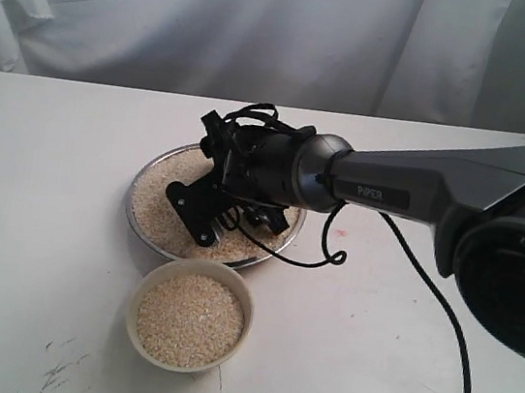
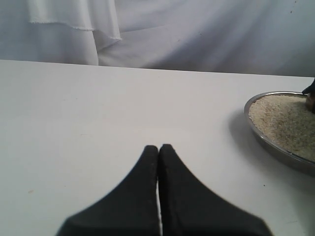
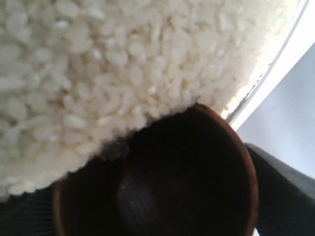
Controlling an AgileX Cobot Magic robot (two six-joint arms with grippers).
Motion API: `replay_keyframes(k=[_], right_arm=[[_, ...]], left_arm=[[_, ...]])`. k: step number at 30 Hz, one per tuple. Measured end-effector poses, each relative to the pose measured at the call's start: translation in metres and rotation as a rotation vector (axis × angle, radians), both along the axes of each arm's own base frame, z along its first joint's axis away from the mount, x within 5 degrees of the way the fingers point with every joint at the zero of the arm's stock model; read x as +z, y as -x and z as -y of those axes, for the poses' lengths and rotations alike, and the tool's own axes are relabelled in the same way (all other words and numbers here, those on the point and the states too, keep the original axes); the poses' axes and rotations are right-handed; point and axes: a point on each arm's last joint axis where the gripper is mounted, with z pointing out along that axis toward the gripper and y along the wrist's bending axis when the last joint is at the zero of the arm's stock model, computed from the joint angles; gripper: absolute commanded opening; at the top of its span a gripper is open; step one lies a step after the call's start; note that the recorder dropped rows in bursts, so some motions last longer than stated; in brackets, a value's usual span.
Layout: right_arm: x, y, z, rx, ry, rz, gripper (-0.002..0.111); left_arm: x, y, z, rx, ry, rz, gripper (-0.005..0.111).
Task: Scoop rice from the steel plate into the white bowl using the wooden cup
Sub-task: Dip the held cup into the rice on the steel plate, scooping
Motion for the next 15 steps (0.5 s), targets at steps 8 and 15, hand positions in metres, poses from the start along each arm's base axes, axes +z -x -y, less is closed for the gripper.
replay_keyframes(k=[8,15], right_arm=[[0.001,0.006,-0.002,-0.020,-0.048,-0.093,0.000],[0.001,0.014,-0.007,-0.024,-0.134,-0.221,0.000]], left_arm=[[0.000,0.000,0.000,0.000,0.000,0.000,0.000],[0.000,0.000,0.000,0.000,0.000,0.000,0.000]])
